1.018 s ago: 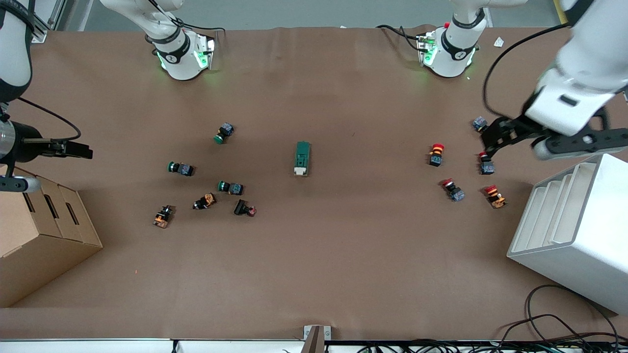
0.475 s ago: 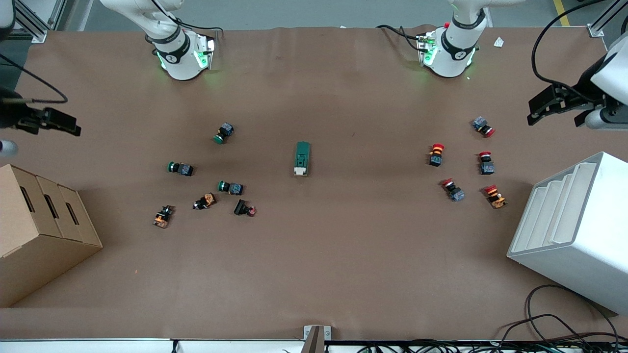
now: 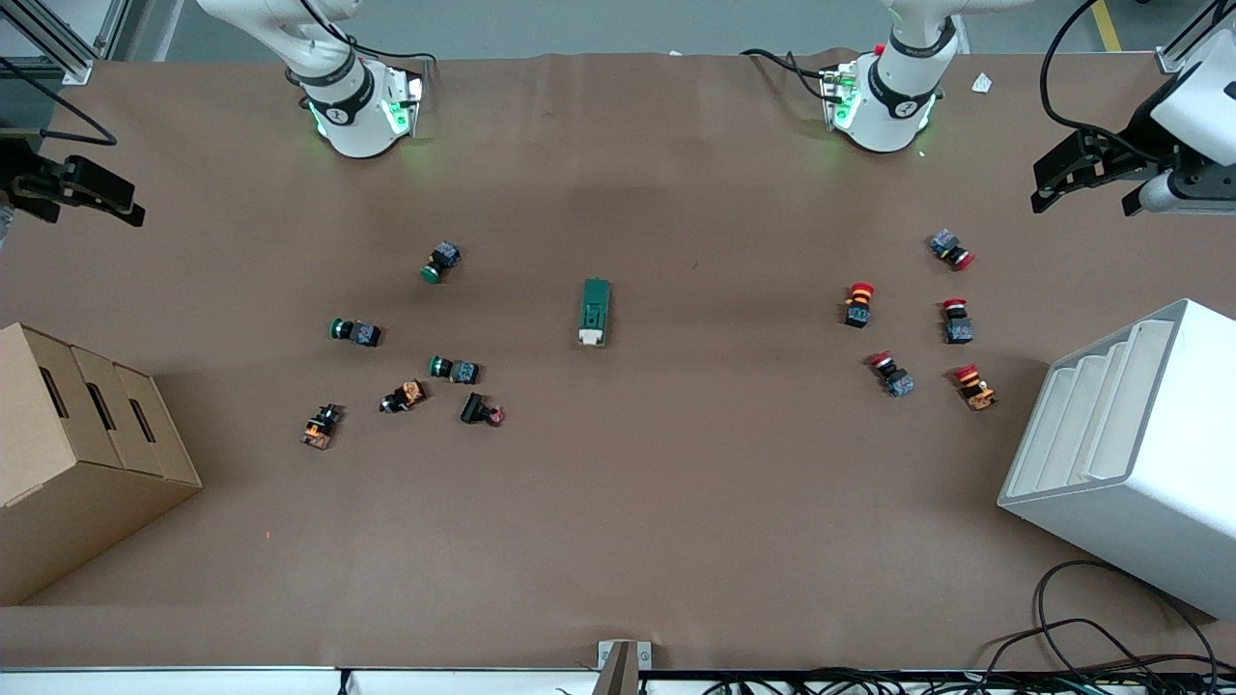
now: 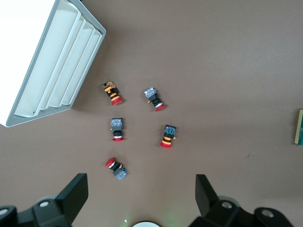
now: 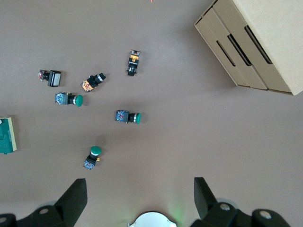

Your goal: Close load switch with both arms

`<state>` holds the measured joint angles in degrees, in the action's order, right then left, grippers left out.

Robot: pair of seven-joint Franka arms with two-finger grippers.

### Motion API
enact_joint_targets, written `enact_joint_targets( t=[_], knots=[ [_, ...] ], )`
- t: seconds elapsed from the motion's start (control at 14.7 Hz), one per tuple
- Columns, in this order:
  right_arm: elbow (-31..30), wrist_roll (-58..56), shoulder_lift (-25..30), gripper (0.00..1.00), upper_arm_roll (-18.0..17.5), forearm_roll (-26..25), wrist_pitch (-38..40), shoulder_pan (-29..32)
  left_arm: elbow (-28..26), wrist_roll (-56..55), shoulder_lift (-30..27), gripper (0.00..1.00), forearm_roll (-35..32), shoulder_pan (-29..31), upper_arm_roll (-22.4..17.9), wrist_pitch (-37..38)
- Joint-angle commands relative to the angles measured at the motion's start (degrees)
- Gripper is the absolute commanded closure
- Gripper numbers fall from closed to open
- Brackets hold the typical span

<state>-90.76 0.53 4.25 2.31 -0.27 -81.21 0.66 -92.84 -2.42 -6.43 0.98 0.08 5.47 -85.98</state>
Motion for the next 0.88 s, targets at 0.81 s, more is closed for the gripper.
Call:
enact_joint_targets(
  t=[0.81],
  knots=[
    [0.0, 0.1, 3.0, 0.00, 0.0, 0.8, 1.5, 0.2, 0.3, 1.5, -0.5, 0.00, 0.0, 0.4, 0.0, 0.0]
  ],
)
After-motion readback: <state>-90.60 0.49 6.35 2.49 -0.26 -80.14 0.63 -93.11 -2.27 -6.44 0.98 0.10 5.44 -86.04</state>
